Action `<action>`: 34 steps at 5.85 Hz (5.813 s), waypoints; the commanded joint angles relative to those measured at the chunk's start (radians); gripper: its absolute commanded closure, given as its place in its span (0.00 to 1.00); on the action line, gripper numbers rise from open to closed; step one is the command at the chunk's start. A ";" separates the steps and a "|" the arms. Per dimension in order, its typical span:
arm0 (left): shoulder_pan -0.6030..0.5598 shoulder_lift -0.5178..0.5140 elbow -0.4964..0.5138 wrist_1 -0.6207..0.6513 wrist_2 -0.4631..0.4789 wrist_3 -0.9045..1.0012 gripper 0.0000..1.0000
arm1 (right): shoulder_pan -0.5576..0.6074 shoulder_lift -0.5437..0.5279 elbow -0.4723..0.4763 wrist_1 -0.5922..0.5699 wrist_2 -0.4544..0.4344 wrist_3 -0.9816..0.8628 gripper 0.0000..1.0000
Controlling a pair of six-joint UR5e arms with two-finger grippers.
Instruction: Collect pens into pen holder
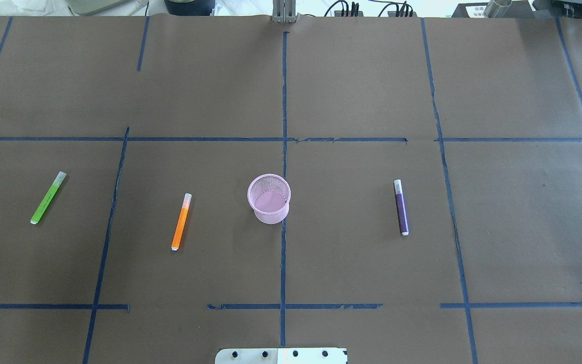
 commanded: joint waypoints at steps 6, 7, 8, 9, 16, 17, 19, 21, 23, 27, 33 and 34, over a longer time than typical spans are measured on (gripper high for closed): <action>0.528 -0.153 0.128 -0.243 0.027 -0.276 0.01 | -0.020 -0.030 0.002 0.009 0.024 0.010 0.00; 0.582 -0.197 0.168 -0.246 0.110 -0.325 0.01 | -0.024 -0.030 0.000 0.006 0.039 0.002 0.00; 0.596 -0.208 0.200 -0.260 0.115 -0.326 0.01 | -0.031 -0.030 0.000 0.004 0.042 0.004 0.00; 0.596 -0.213 0.205 -0.263 0.113 -0.321 0.02 | -0.031 -0.041 -0.004 0.004 0.041 0.007 0.00; 0.607 -0.219 0.233 -0.263 0.115 -0.315 0.68 | -0.031 -0.044 -0.004 0.006 0.050 0.011 0.00; 0.607 -0.219 0.233 -0.263 0.115 -0.314 0.92 | -0.031 -0.044 -0.003 0.006 0.050 0.013 0.00; 0.607 -0.248 0.217 -0.260 0.117 -0.317 1.00 | -0.031 -0.044 -0.003 0.004 0.050 0.013 0.00; 0.607 -0.290 0.053 -0.259 0.104 -0.330 1.00 | -0.031 -0.044 0.000 0.010 0.050 0.011 0.00; 0.633 -0.382 -0.130 -0.259 0.116 -0.353 1.00 | -0.031 -0.044 -0.003 0.010 0.050 0.011 0.00; 0.922 -0.566 -0.244 -0.289 0.560 -0.656 0.99 | -0.031 -0.041 -0.004 0.015 0.045 0.002 0.00; 1.170 -0.615 -0.093 -0.536 1.124 -0.810 0.81 | -0.032 -0.038 -0.012 0.012 0.042 0.008 0.00; 1.184 -0.632 -0.029 -0.603 1.124 -0.812 0.73 | -0.032 -0.040 -0.013 0.012 0.042 0.008 0.00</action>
